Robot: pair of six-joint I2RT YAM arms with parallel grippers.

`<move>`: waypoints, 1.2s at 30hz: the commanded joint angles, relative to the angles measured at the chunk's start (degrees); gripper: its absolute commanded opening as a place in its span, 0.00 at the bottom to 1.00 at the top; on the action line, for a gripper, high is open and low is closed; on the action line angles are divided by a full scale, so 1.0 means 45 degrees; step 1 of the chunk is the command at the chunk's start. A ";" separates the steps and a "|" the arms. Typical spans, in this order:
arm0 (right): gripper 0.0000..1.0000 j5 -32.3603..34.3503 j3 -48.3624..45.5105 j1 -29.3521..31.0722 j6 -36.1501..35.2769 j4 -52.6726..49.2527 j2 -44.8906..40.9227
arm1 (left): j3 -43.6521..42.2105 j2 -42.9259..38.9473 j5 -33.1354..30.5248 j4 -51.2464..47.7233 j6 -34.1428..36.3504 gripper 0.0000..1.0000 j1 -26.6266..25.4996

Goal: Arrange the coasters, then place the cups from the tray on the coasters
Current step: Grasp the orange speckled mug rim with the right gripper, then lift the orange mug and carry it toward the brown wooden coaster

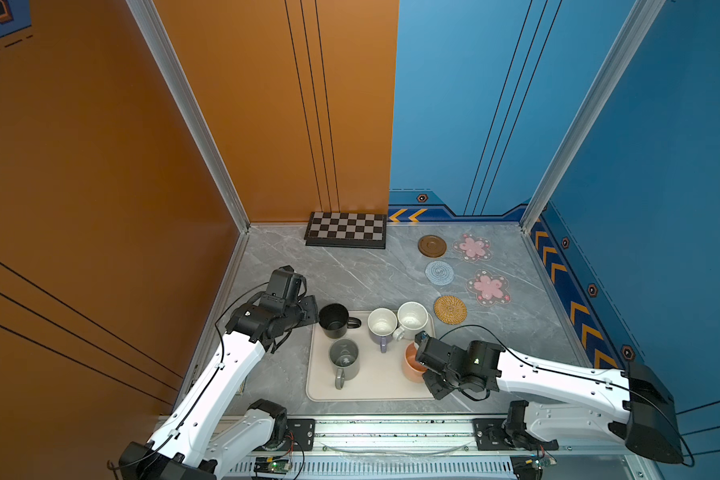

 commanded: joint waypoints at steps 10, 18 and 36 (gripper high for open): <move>0.00 0.1215 0.1241 -0.1991 -0.0827 -0.1900 -0.1952 | 0.0204 0.0051 0.0239 -0.0162 -0.0015 0.64 0.0122; 0.00 0.1364 0.2862 -0.3966 -0.2008 -0.2283 -0.1531 | 0.0377 0.0476 0.0114 -0.0164 0.0217 0.64 0.0129; 0.00 0.1462 0.6129 -0.7321 -0.4441 -0.1616 0.1747 | 0.2624 0.2494 0.0115 -0.0163 0.0742 0.63 0.0377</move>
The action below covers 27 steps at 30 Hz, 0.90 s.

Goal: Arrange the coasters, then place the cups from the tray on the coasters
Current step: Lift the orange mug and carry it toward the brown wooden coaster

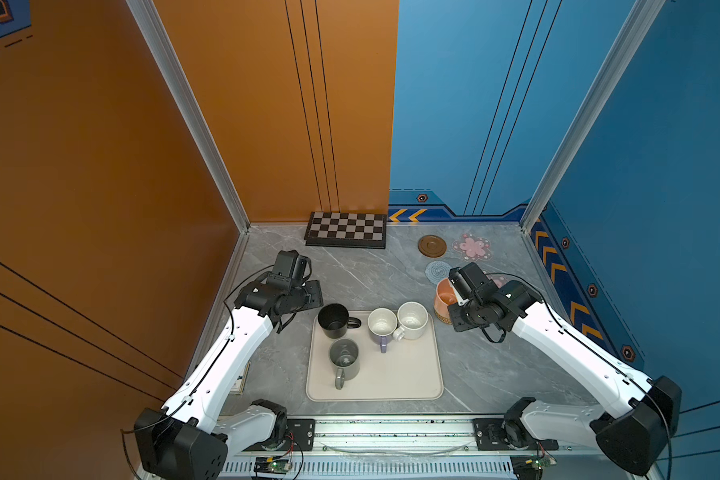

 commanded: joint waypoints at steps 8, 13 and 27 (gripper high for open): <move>0.00 -0.0395 0.2159 -0.1603 -0.1181 0.1883 0.1943 | 0.1403 0.0702 -0.0408 -0.0155 0.0418 0.63 0.0297; 0.00 -0.0681 0.3650 -0.2125 -0.1501 0.1951 0.3453 | 0.2037 0.1297 -0.0497 -0.0143 0.0499 0.63 0.0510; 0.00 -0.0315 0.6298 -0.2581 -0.1788 0.2746 0.6078 | 0.3763 0.3573 -0.0539 0.0193 0.0762 0.62 0.0718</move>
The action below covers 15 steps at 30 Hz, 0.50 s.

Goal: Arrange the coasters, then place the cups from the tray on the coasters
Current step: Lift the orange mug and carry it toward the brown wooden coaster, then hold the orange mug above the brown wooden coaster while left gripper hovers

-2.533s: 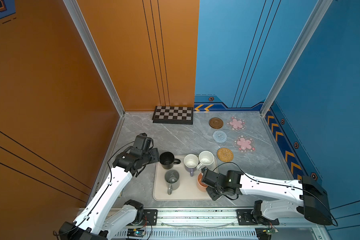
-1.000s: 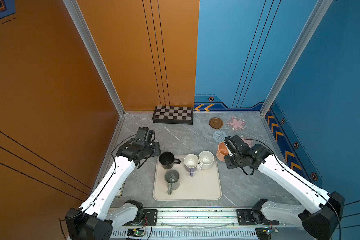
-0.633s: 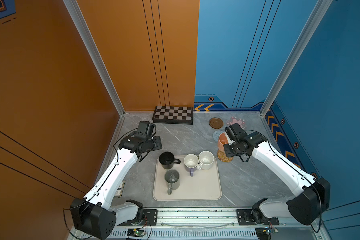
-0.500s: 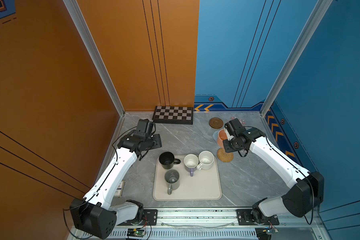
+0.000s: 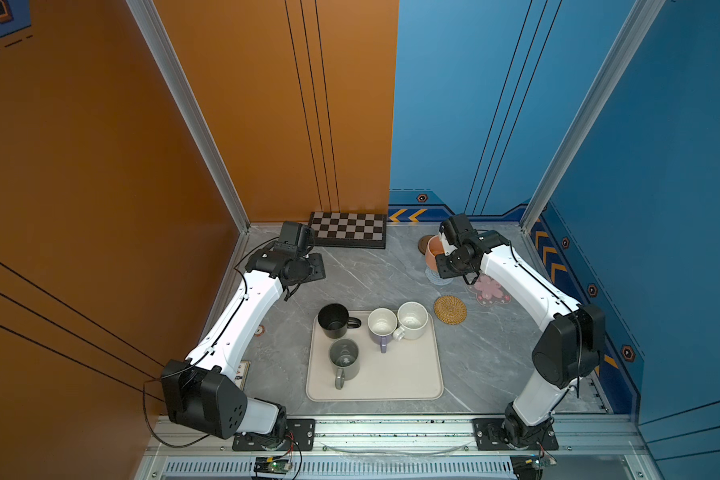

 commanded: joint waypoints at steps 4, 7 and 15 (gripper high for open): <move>0.00 0.0753 0.1376 -0.0282 -0.0192 0.1203 0.0777 | 0.0667 0.0987 -0.0093 0.0686 0.0087 0.62 0.0180; 0.00 0.0890 0.1976 -0.0457 -0.0250 0.1207 0.1420 | 0.1211 0.1686 0.0026 0.0704 0.0071 0.61 0.0236; 0.00 0.1227 0.4059 -0.0807 -0.0556 0.1213 0.3278 | 0.1971 0.2814 -0.0392 0.1218 -0.0459 0.59 0.0423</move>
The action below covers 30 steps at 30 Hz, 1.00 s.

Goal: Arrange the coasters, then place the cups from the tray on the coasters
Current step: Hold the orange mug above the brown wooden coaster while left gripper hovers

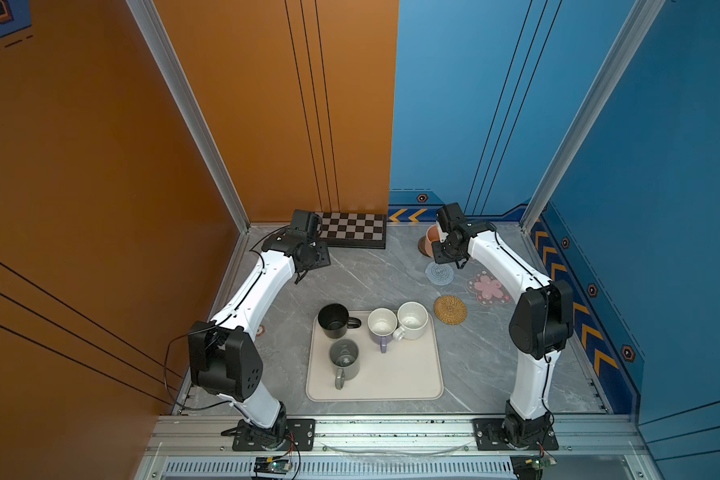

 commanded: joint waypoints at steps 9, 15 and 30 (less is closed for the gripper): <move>0.00 0.0561 0.2967 -0.0451 -0.0143 0.0809 0.2260 | 0.0104 0.0569 -0.0549 0.1746 -0.1113 0.57 0.0531; 0.00 0.0441 0.3683 -0.0554 0.0154 0.0809 0.2990 | -0.0132 0.0928 -0.0910 0.2349 -0.1364 0.56 0.0620; 0.00 0.0475 0.4470 -0.0776 0.0468 0.0819 0.3870 | -0.0310 0.1656 -0.0831 0.3123 -0.1473 0.56 0.0610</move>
